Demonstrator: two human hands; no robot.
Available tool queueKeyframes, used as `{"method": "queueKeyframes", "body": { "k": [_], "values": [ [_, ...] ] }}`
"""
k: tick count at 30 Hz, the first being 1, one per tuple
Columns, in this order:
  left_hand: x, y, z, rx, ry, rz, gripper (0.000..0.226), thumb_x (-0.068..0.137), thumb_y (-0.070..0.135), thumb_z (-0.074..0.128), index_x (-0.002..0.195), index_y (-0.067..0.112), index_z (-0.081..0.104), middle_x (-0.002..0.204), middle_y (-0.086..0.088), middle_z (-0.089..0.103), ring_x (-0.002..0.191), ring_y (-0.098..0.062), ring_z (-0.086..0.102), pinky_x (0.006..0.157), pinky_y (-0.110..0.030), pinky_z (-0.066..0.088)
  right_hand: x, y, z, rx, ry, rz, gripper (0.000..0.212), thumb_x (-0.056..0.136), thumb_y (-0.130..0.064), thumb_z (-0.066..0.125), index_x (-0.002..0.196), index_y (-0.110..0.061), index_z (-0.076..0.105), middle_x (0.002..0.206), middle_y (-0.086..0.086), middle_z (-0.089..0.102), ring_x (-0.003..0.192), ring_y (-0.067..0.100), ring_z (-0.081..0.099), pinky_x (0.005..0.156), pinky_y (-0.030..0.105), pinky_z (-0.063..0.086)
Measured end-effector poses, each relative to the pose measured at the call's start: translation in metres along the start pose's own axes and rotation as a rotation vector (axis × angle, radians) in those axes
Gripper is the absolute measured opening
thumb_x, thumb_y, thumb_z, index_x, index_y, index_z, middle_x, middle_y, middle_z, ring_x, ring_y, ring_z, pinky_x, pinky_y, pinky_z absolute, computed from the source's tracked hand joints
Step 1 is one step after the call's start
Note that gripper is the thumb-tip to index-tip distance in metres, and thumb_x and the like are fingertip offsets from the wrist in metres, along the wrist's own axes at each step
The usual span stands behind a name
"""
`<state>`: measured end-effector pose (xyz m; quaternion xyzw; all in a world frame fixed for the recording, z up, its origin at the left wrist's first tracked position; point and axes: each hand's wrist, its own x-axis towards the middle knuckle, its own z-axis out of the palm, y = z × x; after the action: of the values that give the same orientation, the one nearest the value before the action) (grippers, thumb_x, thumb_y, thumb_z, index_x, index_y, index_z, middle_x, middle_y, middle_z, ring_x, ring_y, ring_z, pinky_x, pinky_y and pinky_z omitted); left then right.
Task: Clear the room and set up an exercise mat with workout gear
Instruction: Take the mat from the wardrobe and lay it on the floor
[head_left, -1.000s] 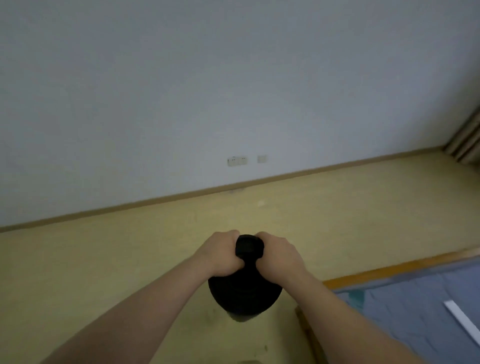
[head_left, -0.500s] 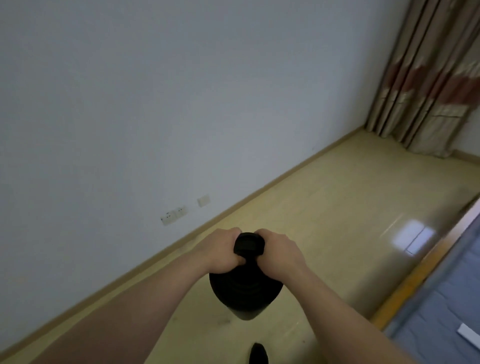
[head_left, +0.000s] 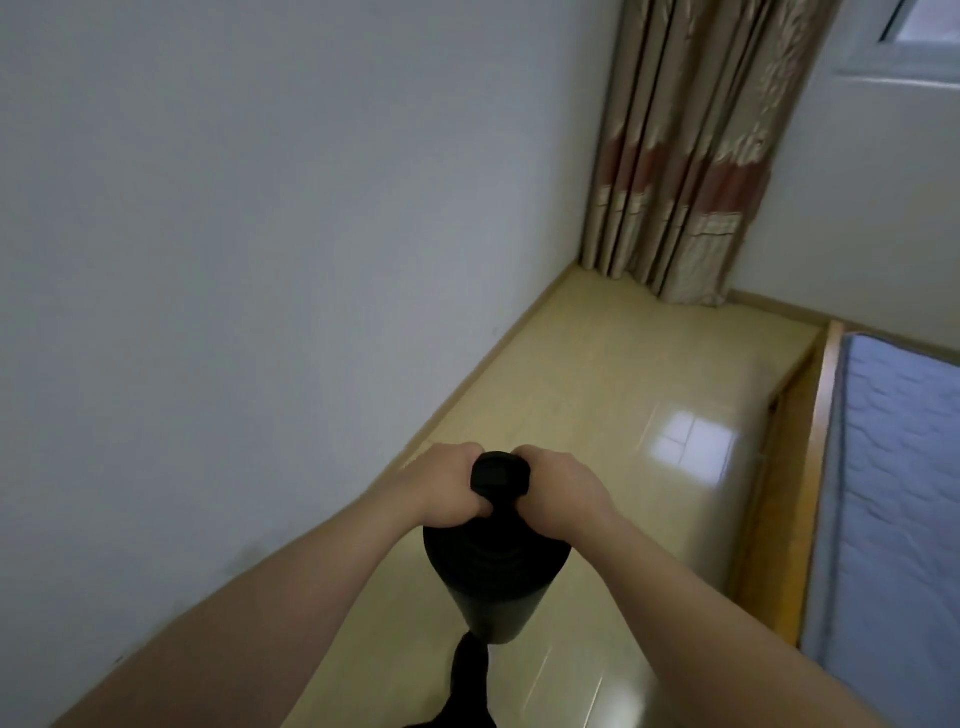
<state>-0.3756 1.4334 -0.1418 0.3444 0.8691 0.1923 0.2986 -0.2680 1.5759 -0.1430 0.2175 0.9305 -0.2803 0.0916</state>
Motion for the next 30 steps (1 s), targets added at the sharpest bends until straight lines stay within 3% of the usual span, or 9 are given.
{"method": "queueKeyframes", "body": {
  "k": [6,10,14,21,27,30],
  "values": [
    [0.174,0.05,-0.049,0.031,-0.102,0.132,0.027,0.073,0.029,0.073,0.094,0.026,0.056,0.092,0.006,0.063,0.08,-0.012,0.063,0.067,-0.031,0.054,0.127,0.054,-0.08,0.009,0.039,0.183,0.026,0.082,-0.032,0.052,0.107,-0.032,0.058,0.092,-0.003,0.068,0.081,0.022,0.067,0.073,0.041,0.06],
    [0.283,0.099,-0.069,0.058,-0.139,0.191,0.027,0.072,0.03,0.07,0.095,0.026,0.056,0.092,0.003,0.064,0.08,-0.016,0.065,0.074,-0.042,0.058,0.201,0.111,-0.131,0.044,0.112,0.263,0.023,0.082,-0.033,0.053,0.104,-0.029,0.056,0.086,-0.003,0.067,0.075,0.021,0.066,0.068,0.041,0.06],
    [0.406,0.148,-0.069,0.069,-0.149,0.203,0.03,0.073,0.031,0.071,0.097,0.025,0.057,0.092,0.002,0.065,0.08,-0.017,0.066,0.075,-0.044,0.059,0.29,0.187,-0.179,0.08,0.154,0.307,0.019,0.083,-0.032,0.055,0.101,-0.025,0.055,0.085,-0.001,0.065,0.072,0.02,0.065,0.067,0.041,0.061],
    [0.575,0.215,-0.076,0.041,-0.127,0.077,0.028,0.074,0.03,0.072,0.096,0.024,0.056,0.09,0.002,0.065,0.078,-0.015,0.066,0.071,-0.039,0.059,0.432,0.292,-0.27,0.024,0.0,0.293,0.021,0.084,-0.034,0.055,0.095,-0.017,0.052,0.088,0.004,0.063,0.079,0.027,0.065,0.071,0.041,0.06],
    [0.696,0.247,-0.105,-0.047,-0.002,-0.031,0.022,0.073,0.028,0.069,0.09,0.023,0.054,0.086,0.002,0.065,0.075,-0.016,0.065,0.068,-0.041,0.059,0.564,0.335,-0.346,-0.051,-0.141,0.255,0.021,0.084,-0.031,0.059,0.097,-0.017,0.051,0.093,0.005,0.063,0.083,0.027,0.065,0.072,0.037,0.058],
    [0.755,0.241,-0.113,-0.088,0.069,-0.09,0.019,0.074,0.028,0.065,0.089,0.023,0.054,0.082,0.003,0.065,0.072,-0.015,0.065,0.067,-0.044,0.059,0.634,0.348,-0.364,-0.097,-0.225,0.244,0.022,0.085,-0.031,0.061,0.098,-0.016,0.05,0.088,0.003,0.058,0.077,0.024,0.061,0.064,0.032,0.052]
  ]
}}
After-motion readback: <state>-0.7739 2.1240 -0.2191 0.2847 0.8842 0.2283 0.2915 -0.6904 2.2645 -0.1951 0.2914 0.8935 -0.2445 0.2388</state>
